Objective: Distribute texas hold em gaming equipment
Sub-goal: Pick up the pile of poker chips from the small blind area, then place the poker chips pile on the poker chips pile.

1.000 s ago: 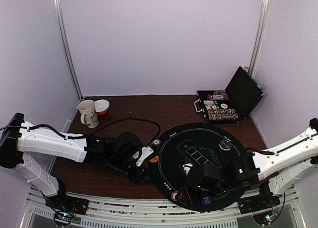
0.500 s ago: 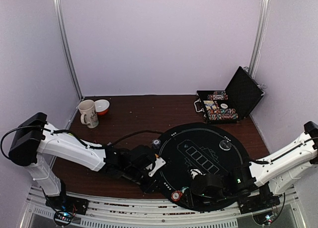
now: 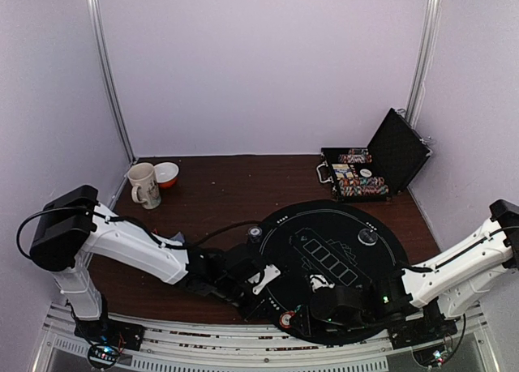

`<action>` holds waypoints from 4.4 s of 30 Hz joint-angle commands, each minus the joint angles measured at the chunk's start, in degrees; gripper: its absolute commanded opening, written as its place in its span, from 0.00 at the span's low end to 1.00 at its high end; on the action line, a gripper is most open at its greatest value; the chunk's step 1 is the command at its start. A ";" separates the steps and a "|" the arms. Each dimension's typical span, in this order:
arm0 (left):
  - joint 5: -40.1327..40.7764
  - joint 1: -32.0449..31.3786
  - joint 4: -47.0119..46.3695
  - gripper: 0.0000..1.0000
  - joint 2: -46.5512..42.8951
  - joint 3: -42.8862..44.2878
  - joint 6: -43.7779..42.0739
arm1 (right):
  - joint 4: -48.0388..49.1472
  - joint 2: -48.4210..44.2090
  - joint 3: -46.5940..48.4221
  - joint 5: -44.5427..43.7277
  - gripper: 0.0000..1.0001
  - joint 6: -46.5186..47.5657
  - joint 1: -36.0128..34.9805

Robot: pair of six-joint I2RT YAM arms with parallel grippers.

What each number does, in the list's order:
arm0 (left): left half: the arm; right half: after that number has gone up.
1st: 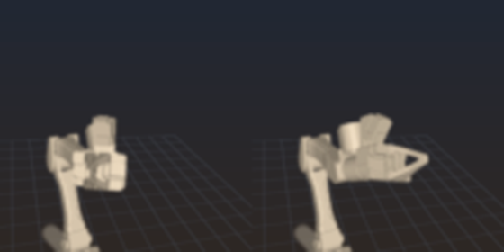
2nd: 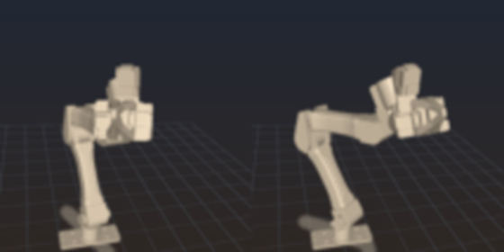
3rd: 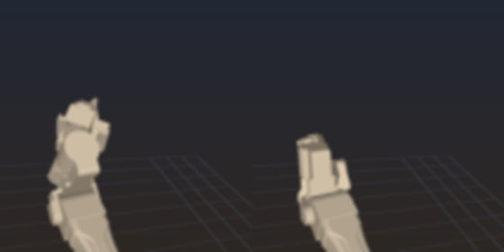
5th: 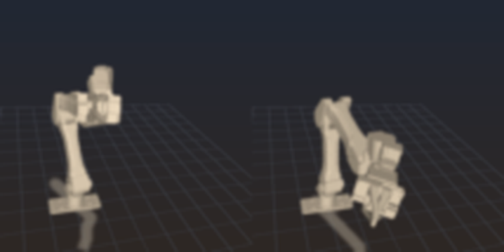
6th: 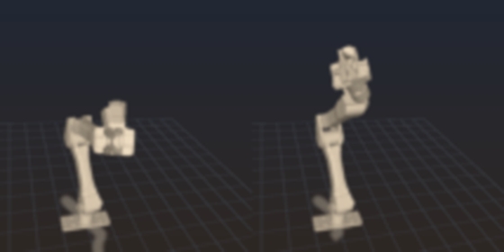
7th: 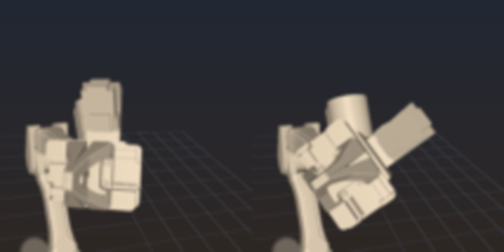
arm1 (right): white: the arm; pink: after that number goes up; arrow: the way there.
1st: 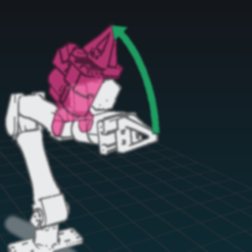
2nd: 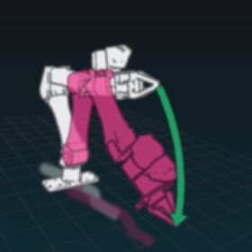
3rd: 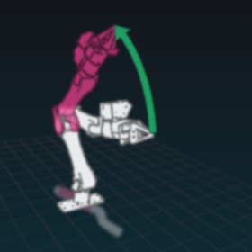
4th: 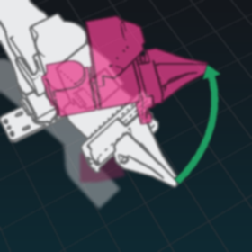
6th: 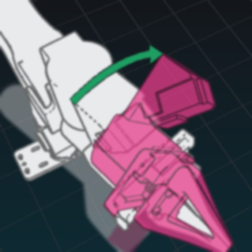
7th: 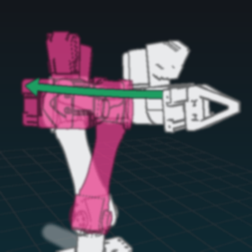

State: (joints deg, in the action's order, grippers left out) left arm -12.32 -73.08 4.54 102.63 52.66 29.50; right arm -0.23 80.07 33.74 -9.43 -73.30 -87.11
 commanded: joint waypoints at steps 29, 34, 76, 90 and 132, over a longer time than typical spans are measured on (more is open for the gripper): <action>-6.13 -1.10 -4.78 0.16 6.39 2.01 -0.66 | 2.78 5.68 1.51 -2.04 0.26 1.06 0.10; -6.34 -1.10 -4.98 0.16 6.53 1.90 -0.84 | 3.55 7.08 2.78 -1.55 0.25 2.60 0.61; 6.30 -1.08 2.80 0.23 -16.80 -4.56 -7.04 | -5.22 -9.10 1.76 21.26 0.00 10.37 10.76; 8.77 -1.05 5.95 0.24 -16.06 -3.23 -6.82 | -2.78 -12.24 -6.83 46.32 0.00 20.85 28.74; 10.23 -1.02 7.66 0.24 -16.23 -3.31 -6.73 | -6.36 -1.73 -2.08 52.21 0.00 30.88 33.10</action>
State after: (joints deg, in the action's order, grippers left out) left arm -2.57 -74.04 12.21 87.05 48.45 23.46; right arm -5.43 78.06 30.72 41.45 -43.40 -54.24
